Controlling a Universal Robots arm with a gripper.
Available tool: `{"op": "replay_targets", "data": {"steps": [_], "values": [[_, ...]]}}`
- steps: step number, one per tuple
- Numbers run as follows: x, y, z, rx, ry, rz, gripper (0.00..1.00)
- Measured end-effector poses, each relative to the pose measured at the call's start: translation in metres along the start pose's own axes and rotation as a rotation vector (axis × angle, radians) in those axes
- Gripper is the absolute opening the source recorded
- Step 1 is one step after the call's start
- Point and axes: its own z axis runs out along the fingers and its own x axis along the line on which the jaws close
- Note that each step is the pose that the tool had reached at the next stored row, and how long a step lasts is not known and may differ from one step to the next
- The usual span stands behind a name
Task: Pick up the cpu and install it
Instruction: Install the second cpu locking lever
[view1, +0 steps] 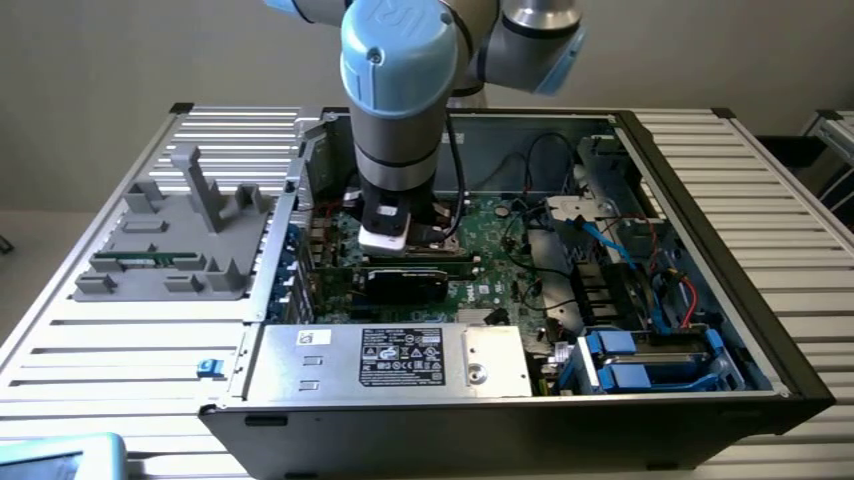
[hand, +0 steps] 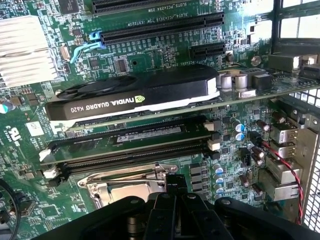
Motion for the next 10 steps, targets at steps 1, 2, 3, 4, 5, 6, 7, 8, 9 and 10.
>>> {"op": "replay_targets", "data": {"steps": [1,2,3,4,5,6,7,8,9,10], "values": [[-0.0004,0.0005,0.0012,-0.0002,0.0003,0.000,0.11],[-0.0007,0.0010,0.0024,-0.0006,0.0003,0.000,0.11],[-0.0011,0.0016,0.0037,-0.0007,0.0003,0.000,0.11],[-0.0016,0.0021,0.0050,-0.0010,0.0003,0.000,0.11],[-0.0020,0.0026,0.0062,-0.0013,0.0004,0.000,0.11],[-0.0022,0.0030,0.0073,-0.0018,0.0004,0.000,0.11],[-0.0023,0.0033,0.0083,-0.0024,0.0005,0.000,0.11],[-0.0026,0.0035,0.0092,-0.0030,0.0007,0.000,0.11],[-0.0029,0.0035,0.0098,-0.0037,0.0008,0.000,0.11],[-0.0031,0.0035,0.0103,-0.0043,0.0008,0.000,0.11]]}}
